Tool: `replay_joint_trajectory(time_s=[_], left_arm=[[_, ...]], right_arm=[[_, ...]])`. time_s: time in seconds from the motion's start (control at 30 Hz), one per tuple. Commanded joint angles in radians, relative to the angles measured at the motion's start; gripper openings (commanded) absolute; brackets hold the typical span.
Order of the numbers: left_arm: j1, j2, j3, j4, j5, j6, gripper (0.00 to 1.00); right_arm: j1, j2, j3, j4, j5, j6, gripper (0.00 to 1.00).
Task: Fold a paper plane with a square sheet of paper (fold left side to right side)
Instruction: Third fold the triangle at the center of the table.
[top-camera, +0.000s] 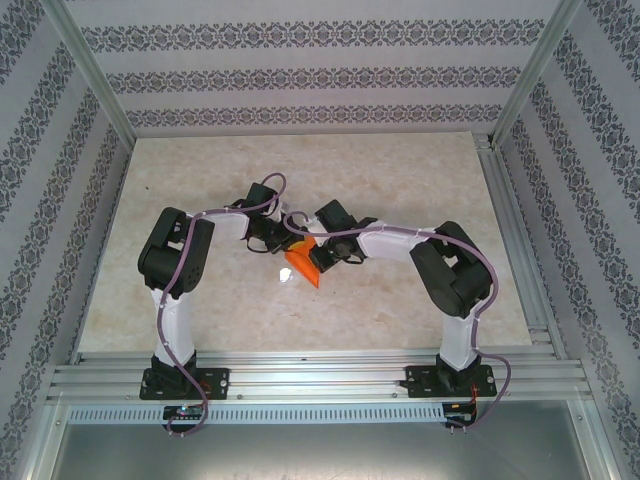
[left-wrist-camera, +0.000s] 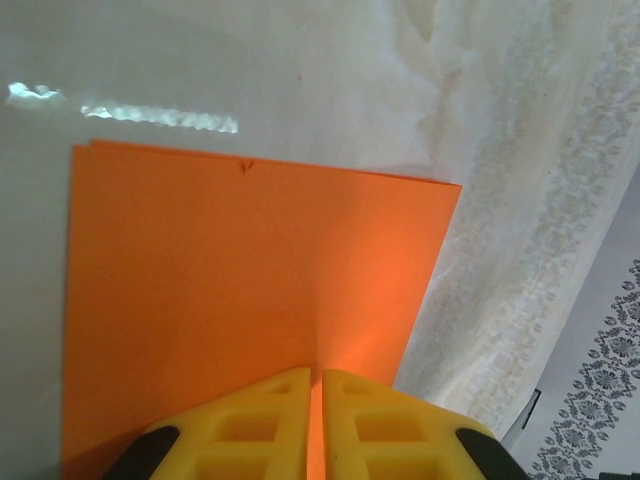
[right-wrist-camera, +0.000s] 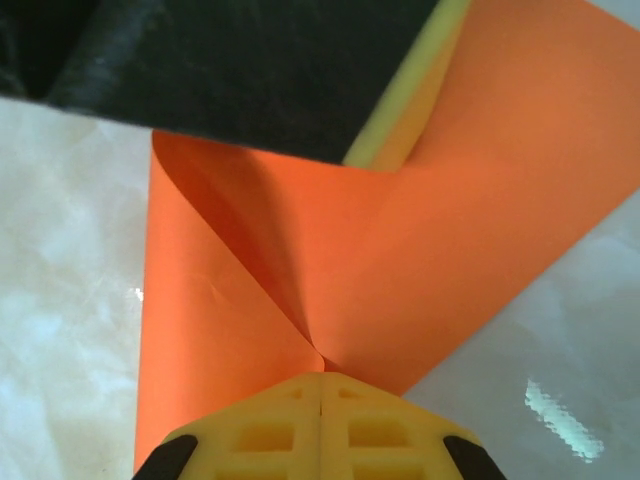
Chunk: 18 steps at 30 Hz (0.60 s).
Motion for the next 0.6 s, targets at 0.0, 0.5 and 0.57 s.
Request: replay_joint_trajectory(time_s=[0.0,0.5,0.57], left_arm=[[-0.008,0.047,0.008,-0.031,-0.042,0.017,0.13],[-0.012,0.055,0.012,-0.031,-0.045,0.019,0.12],[-0.012,0.056,0.011,-0.033,-0.045,0.019,0.12]], right_arm=[[-0.012,0.014,0.034,-0.010,0.026,0.019,0.00],[-0.017,0.009,0.002,-0.004,0.025,0.037,0.00],[-0.019,0.004,-0.003,-0.001,0.024,0.041,0.00]])
